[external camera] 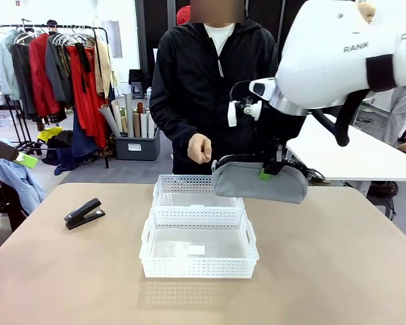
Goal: Distribute items into two baskets.
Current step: Move the picked Pencil pouch towards the Organizing basket indicated by the person, stopping as directed.
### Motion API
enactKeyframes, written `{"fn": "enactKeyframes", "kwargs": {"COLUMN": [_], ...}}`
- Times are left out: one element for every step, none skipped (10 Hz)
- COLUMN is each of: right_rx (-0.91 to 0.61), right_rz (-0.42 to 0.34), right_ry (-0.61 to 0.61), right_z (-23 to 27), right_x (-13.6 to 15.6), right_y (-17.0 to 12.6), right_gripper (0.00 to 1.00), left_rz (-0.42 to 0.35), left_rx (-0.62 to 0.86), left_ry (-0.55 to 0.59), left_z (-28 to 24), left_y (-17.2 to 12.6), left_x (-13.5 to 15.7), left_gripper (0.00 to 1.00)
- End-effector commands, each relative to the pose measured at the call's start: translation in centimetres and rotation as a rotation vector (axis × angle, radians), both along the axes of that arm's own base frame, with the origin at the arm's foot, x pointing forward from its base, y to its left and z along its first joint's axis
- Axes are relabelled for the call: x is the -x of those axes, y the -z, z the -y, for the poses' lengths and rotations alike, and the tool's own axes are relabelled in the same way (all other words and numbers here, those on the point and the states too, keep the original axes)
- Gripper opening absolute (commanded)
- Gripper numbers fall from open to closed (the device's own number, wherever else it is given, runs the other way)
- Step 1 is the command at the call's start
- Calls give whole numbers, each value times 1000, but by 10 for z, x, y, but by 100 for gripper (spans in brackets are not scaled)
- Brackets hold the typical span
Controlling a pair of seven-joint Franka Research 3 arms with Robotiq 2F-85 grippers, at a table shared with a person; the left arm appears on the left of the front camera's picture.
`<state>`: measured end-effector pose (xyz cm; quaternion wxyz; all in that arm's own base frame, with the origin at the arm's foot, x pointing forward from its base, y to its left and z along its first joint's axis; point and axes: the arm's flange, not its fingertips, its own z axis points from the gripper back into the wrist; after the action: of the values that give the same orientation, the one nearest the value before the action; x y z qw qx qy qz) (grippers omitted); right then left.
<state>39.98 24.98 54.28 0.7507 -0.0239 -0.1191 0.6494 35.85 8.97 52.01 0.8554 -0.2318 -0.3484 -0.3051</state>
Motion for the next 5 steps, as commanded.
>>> {"fn": "enactKeyframes", "kwargs": {"right_rx": [-54,-67,-74,-63,-65], "right_rz": [12,-5,-8,-36,-47], "right_ry": [-24,-54,-82,-118,-130], "right_z": [-14,-24,-34,-42,-41], "right_x": [-11,-14,-14,-16,-15], "right_y": [5,12,19,27,30], "right_gripper": [0,0,0,0,0], "left_rz": [6,6,6,6,6], "left_rx": [17,17,17,17,17], "left_ry": [5,5,5,5,5], "left_z": [0,0,0,0,0], "left_y": [0,0,0,0,0], "left_x": [0,0,0,0,0], "left_gripper": [100,100,100,100,100]}}
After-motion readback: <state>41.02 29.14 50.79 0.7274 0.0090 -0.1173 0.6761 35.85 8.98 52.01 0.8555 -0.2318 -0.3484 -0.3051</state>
